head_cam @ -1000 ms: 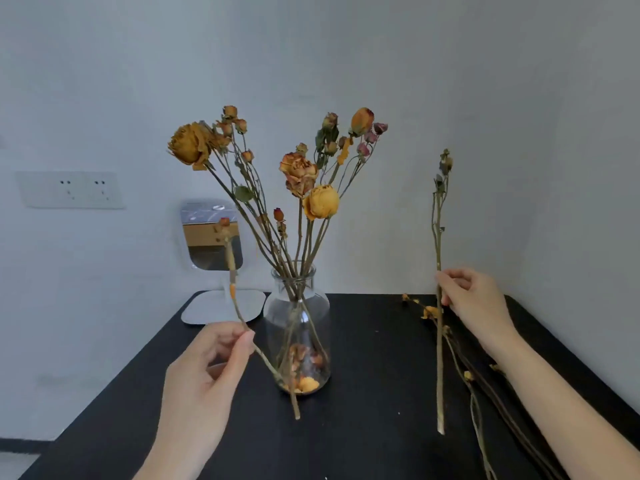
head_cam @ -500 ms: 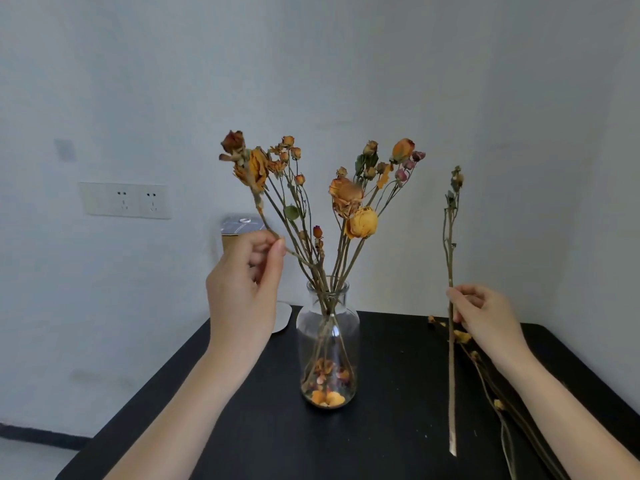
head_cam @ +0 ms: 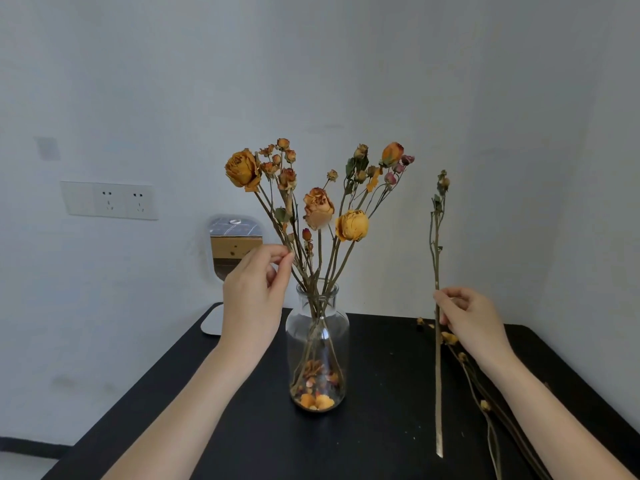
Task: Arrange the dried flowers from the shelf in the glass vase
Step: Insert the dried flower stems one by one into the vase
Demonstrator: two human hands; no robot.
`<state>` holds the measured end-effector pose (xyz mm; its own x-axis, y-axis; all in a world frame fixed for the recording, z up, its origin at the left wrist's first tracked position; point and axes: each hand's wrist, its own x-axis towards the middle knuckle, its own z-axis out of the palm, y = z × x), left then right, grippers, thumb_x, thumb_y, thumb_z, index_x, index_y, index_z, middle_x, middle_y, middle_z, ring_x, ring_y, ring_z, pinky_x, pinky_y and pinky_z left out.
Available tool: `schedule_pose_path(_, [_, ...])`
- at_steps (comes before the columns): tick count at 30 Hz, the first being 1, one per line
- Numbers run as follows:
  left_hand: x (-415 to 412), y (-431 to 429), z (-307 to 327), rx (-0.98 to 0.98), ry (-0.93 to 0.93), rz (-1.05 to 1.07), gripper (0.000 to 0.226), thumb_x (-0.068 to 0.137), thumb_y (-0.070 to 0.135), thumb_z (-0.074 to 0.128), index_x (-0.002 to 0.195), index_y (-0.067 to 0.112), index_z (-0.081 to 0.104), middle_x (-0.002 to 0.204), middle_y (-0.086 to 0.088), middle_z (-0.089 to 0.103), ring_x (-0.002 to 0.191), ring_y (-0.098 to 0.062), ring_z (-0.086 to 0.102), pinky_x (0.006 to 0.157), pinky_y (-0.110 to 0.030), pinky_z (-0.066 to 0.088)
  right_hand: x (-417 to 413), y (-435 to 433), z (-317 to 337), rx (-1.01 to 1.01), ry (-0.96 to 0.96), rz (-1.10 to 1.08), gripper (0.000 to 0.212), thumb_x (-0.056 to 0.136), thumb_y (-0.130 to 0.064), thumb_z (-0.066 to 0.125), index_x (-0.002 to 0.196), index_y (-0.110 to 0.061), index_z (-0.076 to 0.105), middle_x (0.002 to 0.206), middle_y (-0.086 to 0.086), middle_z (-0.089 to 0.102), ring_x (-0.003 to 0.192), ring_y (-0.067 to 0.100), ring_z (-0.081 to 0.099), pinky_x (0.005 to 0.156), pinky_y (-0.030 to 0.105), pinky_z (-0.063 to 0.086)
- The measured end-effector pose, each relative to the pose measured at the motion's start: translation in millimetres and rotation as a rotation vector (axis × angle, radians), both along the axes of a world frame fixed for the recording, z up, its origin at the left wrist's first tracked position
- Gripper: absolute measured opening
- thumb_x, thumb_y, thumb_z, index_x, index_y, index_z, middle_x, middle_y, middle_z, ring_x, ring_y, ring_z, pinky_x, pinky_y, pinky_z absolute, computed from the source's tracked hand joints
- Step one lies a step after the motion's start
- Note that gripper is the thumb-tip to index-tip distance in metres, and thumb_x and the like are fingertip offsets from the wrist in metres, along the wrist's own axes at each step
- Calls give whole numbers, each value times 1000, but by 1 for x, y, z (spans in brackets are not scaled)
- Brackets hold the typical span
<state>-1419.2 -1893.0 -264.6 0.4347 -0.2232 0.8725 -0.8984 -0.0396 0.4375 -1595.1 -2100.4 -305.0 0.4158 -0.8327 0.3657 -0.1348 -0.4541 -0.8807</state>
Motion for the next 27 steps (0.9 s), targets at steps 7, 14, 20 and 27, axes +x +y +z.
schedule_pose_path(7, [2, -9, -10, 76, -5, 12, 14, 86, 16, 62, 95, 6, 68, 61, 5, 59, 56, -12, 59, 57, -28, 51, 7, 4, 0, -12, 11, -1, 11, 92, -24, 54, 100, -18, 57, 70, 3, 61, 67, 13, 59, 65, 23, 45])
schedule_pose_path(14, [4, -20, -14, 110, 31, 43, 14, 87, 19, 61, 93, 9, 69, 50, 10, 52, 55, -14, 61, 55, -26, 47, 9, 2, -3, -10, 15, -7, 10, 92, -24, 54, 98, -18, 58, 67, 2, 60, 63, 11, 58, 61, 20, 42])
schedule_pose_path(20, [13, -34, -29, 284, 97, 108, 19, 89, 27, 58, 97, 16, 71, 59, 3, 65, 56, -9, 55, 54, -14, 34, 10, 2, -5, -10, 13, -4, 11, 92, -23, 55, 99, -17, 59, 67, 2, 61, 63, 11, 58, 61, 21, 43])
schedule_pose_path(27, [8, -37, -73, 119, 318, 13, 26, 79, 40, 64, 93, 29, 46, 74, 9, 54, 69, -5, 54, 59, -13, 37, 12, -1, -5, -1, 23, -1, 17, 92, -23, 55, 105, -13, 60, 68, 2, 61, 65, 12, 59, 62, 21, 44])
